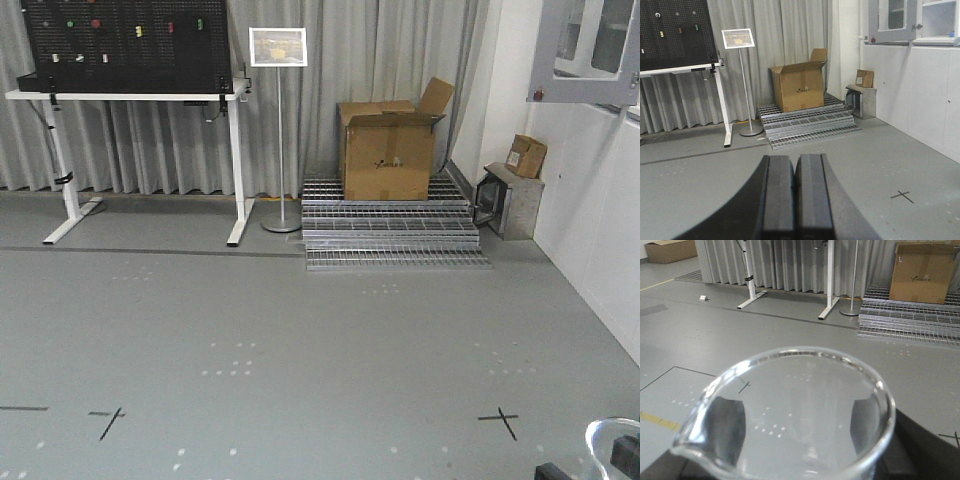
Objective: Pick beaker and place in left cabinet
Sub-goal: 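Drive the base to the open white cabinet with the blue tray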
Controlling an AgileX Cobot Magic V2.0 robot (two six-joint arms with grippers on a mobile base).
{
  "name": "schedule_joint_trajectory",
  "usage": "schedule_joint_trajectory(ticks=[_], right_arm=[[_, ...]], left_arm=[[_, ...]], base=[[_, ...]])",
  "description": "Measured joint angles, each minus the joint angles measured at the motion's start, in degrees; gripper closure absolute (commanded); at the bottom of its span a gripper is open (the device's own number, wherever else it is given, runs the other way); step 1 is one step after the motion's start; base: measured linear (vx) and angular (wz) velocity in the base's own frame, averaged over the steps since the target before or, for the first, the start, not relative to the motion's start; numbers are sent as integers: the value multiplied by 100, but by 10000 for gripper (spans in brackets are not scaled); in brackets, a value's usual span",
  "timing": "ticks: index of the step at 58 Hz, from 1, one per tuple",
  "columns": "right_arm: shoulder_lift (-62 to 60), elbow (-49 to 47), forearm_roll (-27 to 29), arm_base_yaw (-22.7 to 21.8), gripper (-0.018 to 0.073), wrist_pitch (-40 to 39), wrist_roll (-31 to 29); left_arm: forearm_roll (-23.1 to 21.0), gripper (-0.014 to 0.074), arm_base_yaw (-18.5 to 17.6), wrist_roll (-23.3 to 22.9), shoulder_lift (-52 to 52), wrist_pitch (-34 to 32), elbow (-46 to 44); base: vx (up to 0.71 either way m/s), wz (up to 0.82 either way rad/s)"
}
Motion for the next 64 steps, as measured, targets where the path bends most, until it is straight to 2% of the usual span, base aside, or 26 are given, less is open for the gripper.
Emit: schedule_joint_trajectory(ticks=[64], right_arm=[[0, 0, 0, 0, 564, 5, 0]], left_arm=[[0, 595, 0, 0, 0, 0, 0]], base=[[72, -8]])
